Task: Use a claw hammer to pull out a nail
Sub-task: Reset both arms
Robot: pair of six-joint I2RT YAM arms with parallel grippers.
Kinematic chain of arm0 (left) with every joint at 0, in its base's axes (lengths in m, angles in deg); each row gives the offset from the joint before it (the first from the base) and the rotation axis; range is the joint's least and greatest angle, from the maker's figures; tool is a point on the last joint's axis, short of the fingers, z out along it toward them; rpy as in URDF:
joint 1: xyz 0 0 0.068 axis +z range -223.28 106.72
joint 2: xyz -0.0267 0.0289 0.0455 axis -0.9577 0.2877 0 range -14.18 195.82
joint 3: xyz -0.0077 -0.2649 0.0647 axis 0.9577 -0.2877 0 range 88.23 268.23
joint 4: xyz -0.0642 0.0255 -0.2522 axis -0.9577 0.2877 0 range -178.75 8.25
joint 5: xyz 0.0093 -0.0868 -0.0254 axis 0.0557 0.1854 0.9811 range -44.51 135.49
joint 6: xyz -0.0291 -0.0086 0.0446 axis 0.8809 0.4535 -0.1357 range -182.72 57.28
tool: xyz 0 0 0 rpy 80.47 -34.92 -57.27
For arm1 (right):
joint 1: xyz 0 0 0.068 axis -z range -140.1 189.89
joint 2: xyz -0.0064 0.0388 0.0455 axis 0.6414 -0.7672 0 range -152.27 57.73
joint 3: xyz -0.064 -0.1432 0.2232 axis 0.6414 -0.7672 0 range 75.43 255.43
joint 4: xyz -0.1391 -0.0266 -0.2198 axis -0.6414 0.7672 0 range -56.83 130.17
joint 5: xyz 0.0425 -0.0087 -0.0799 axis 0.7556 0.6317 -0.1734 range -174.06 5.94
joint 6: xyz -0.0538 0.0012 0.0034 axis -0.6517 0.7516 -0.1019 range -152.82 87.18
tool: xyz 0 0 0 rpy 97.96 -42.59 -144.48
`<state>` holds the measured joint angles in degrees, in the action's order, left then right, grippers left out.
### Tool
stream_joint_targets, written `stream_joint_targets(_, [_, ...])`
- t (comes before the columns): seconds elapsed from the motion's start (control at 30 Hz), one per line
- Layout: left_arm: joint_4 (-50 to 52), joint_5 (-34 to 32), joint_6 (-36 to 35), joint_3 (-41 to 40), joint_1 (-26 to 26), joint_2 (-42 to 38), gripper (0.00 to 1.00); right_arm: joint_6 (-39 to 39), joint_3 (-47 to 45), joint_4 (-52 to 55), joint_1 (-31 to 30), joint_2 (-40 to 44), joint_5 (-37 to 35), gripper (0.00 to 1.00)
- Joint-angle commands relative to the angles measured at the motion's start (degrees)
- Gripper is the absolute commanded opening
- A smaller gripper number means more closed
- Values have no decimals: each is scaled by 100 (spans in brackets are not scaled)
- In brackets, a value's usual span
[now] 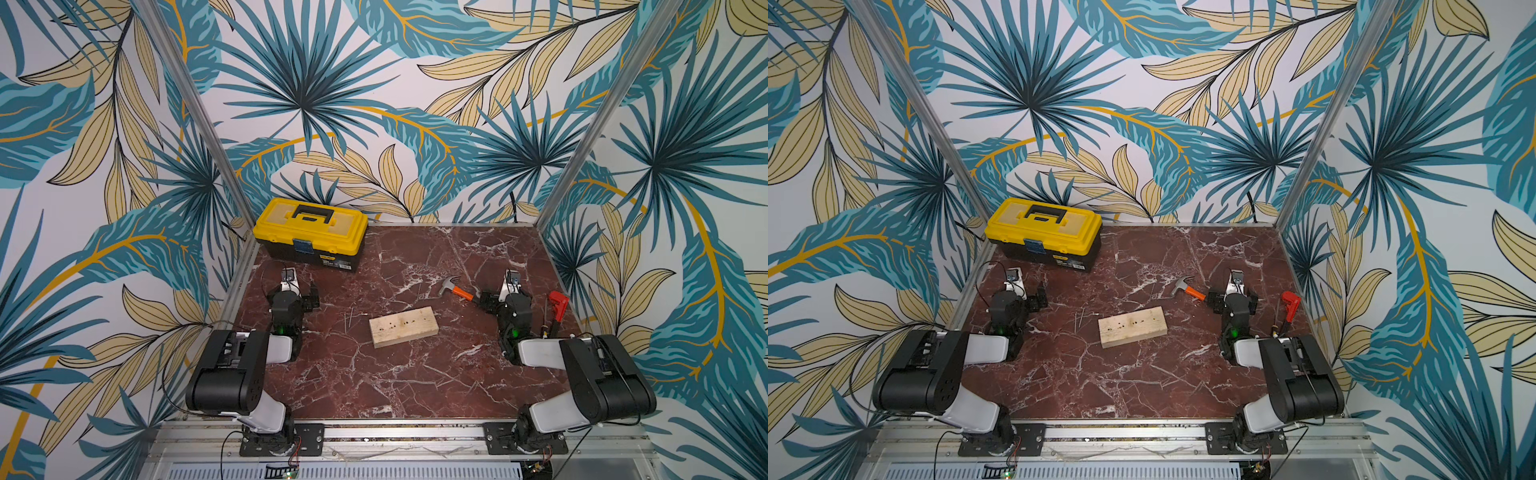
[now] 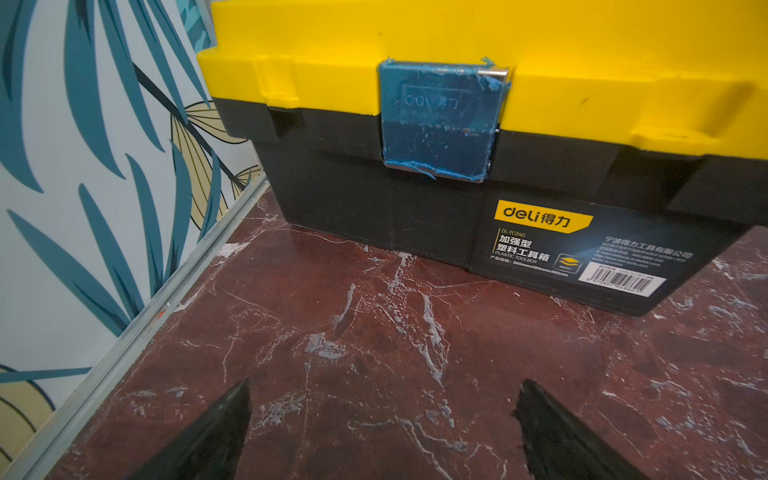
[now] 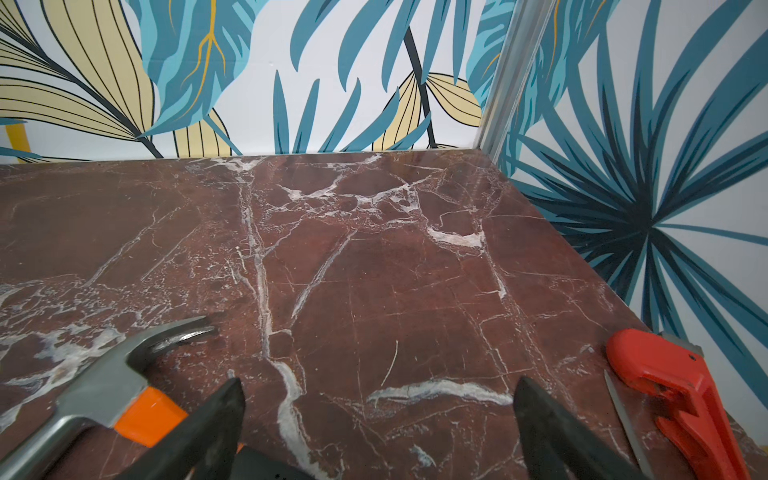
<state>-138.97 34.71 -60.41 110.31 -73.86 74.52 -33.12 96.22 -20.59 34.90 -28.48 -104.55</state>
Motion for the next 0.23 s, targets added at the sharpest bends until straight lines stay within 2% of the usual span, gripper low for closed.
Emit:
stream_joint_targets(0.0, [-109,164,-23,50,75,-20,99,-24,-40,-129,7,-27,36,99])
stream_joint_targets(0.2, [-102,178,-31,25,66,-52,99,-31,-41,-134,16,-27,31,99])
